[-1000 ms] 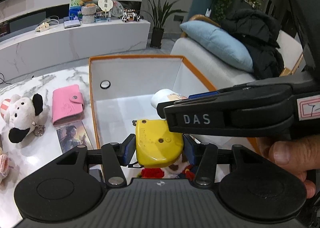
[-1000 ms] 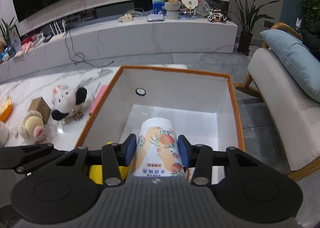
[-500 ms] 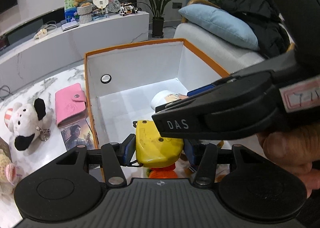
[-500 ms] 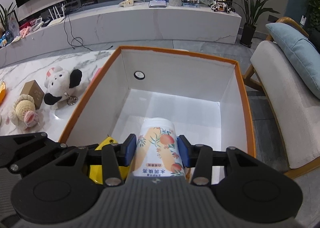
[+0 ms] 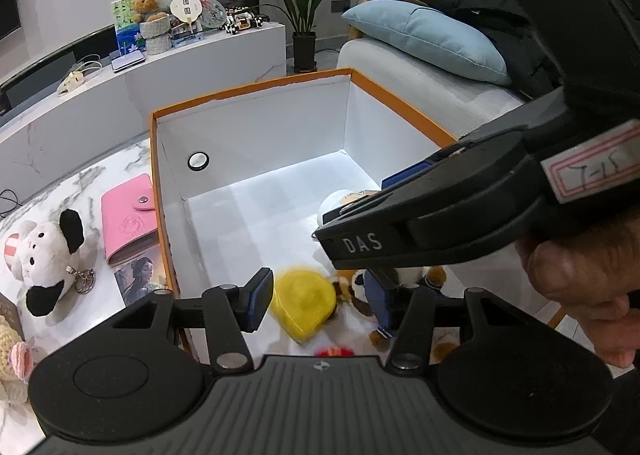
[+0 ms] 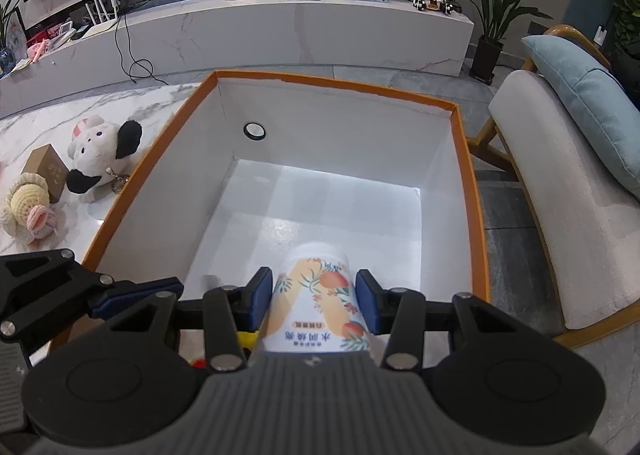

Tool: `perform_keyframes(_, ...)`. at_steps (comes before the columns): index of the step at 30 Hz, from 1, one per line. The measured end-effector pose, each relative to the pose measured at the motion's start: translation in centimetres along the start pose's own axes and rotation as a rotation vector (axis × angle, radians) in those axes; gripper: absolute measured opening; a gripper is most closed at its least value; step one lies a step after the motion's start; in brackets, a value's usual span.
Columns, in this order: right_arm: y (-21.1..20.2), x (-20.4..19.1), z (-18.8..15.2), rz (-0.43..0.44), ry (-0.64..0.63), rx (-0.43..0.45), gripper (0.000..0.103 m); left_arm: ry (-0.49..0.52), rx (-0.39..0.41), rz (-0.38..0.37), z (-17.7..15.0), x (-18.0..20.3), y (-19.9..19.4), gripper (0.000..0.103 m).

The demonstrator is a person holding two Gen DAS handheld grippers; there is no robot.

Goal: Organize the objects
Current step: 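Open the left tool to drop the tape measure while the right tool releases the bottle into the box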

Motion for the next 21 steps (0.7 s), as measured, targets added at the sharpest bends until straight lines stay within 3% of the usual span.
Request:
perform_keyframes(2,0.00,-0.02,0.00,0.002,-0.002,-0.001,0.048,0.000,0.009,0.007,0.10,-0.15,-0.01,0.071)
perform_keyframes(21,-0.19,-0.18,0.25,-0.006,-0.009,0.012,0.051,-0.020,0.059,-0.007,0.51,-0.60,-0.80,0.074)
Point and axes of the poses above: each gripper's, at about its wrist camera, not at the fingertips, and y roughly the way its jaws point, x to its right, z to its top, the point moved 9 cm from there along y, roughly the way its jaws point
